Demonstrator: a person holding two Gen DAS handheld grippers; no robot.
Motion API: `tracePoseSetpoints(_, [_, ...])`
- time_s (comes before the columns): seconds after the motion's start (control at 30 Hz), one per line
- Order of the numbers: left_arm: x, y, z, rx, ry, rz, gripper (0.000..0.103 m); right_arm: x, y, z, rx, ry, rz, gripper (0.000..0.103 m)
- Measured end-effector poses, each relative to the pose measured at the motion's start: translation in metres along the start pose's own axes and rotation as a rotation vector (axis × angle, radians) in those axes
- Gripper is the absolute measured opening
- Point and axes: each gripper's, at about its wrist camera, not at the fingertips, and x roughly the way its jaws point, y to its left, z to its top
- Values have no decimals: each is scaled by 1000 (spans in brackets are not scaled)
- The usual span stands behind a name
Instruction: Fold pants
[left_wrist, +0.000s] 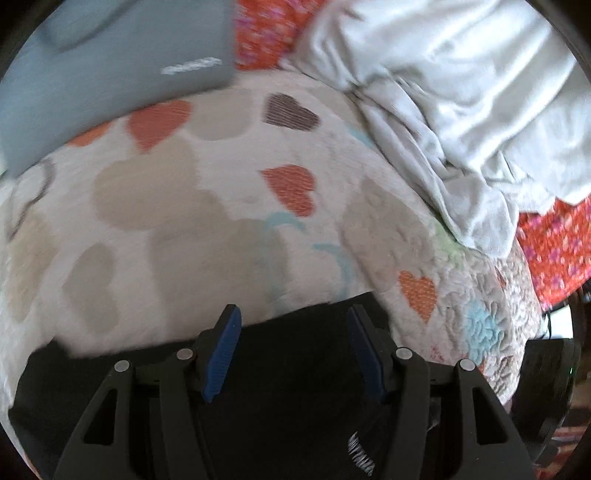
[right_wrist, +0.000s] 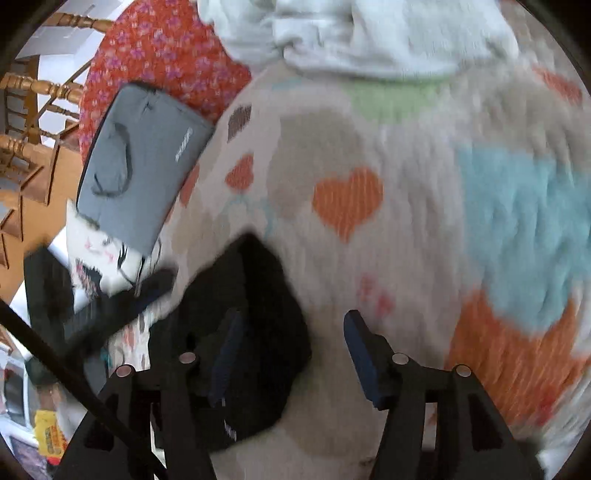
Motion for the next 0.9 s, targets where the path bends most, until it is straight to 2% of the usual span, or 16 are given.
tracePoseSetpoints(0.07, [15,-9,9,30,46,-26,59,0,8,-7,-32,-37,-36,63])
tracePoseSetpoints(0.17, [41,-23,18,99,141,-55,59,6,15,-12,-59,-61,-57,72])
tracePoseSetpoints(0.27, [64,-32,21,157,205,-49,60,10,21,-20,-101,-88,-72,80])
tracePoseSetpoints(0.33, [70,-39,22,205,210,-35,67,12,26,-25,-140,-101,-84,83])
tracePoseSetpoints(0.43, [77,-58,21,288,230,14,81,23,34,-32,-190,-109,-34,83])
tracePoseSetpoints(0.47, [81,-65,18,318,236,38,85,25,37,-33,-203,-110,-23,82])
tracePoseSetpoints(0.53, [87,-79,10,390,236,114,83,29,39,-33,-208,-102,17,59])
tracePoseSetpoints(0.57, [86,-86,5,427,220,146,57,32,36,-31,-191,-77,46,36])
tracePoseSetpoints(0.63, [77,-88,3,424,210,111,18,32,30,-28,-153,-56,89,27])
tracePoseSetpoints(0.7, [58,-84,2,377,179,49,14,29,35,-29,-170,-51,104,24])
tracePoseSetpoints(0.77, [34,-76,-1,359,129,38,14,23,49,-33,-236,-61,87,24])
tracePoseSetpoints(0.9, [-23,-39,-6,269,37,6,14,12,86,-42,-324,-48,124,23])
